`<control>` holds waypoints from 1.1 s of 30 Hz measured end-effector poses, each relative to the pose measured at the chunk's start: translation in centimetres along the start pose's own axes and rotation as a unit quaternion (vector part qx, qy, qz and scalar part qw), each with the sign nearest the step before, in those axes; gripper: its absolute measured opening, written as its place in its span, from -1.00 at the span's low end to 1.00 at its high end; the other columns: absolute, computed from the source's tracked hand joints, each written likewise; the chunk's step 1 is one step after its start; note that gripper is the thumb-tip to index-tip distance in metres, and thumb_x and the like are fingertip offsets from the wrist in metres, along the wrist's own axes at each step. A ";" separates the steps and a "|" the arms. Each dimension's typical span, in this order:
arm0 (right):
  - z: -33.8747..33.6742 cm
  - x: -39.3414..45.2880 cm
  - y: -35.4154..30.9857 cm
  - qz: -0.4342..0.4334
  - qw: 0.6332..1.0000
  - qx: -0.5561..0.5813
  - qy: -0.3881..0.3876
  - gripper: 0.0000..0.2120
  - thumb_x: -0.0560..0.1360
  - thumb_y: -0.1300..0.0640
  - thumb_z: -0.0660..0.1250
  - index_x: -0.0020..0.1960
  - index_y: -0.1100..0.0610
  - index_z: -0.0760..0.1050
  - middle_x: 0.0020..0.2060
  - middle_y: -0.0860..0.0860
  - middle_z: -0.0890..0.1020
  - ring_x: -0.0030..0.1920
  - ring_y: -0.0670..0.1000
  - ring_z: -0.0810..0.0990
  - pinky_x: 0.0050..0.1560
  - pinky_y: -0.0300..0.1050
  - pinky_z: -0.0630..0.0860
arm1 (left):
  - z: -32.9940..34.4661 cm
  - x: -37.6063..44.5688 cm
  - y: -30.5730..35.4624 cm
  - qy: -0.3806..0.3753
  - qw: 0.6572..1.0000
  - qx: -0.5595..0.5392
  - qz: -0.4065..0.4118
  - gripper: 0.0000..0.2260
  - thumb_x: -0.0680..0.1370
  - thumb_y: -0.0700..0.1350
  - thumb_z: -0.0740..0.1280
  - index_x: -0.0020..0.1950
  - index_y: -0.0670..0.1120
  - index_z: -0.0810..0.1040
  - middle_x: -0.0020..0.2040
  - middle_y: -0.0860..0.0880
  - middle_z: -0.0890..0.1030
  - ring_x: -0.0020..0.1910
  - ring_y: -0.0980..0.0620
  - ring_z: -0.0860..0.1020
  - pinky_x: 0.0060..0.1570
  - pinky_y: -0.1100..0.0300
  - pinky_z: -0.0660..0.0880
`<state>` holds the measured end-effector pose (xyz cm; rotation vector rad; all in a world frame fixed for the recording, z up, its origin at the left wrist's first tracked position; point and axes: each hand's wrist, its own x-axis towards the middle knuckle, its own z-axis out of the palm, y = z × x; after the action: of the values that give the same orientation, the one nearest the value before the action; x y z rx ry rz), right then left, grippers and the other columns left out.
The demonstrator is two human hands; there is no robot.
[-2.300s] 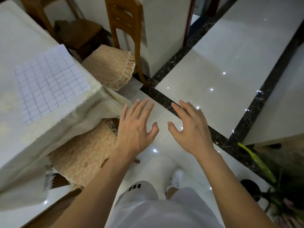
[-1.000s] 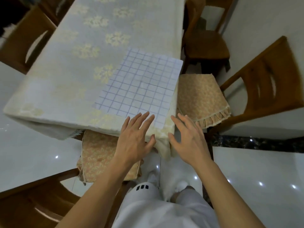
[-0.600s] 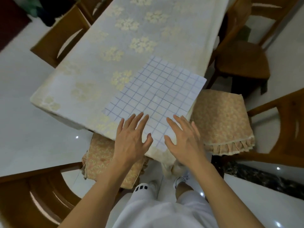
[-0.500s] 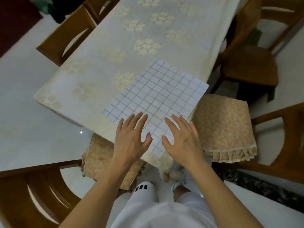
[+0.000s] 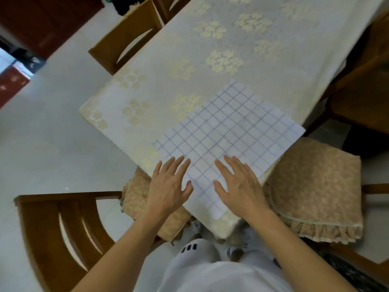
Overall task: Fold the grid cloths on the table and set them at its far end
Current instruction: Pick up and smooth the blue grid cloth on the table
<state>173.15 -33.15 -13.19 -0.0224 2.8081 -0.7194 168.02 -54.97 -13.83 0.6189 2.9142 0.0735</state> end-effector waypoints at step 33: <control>15.6 4.7 -3.0 0.114 0.977 -0.171 0.051 -0.48 0.65 -0.13 0.09 0.57 -0.06 0.16 0.57 0.06 0.20 0.55 0.16 0.19 0.46 0.29 0.17 | 8.7 14.8 -16.3 -0.059 0.851 0.094 0.513 -0.51 0.67 0.15 0.11 0.55 -0.02 0.29 0.56 -0.10 0.29 0.54 -0.14 0.26 0.42 -0.27 0.25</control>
<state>172.14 -43.51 -26.11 0.2781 2.9293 -0.1870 149.58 -63.73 -25.87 2.0336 2.1387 -0.1238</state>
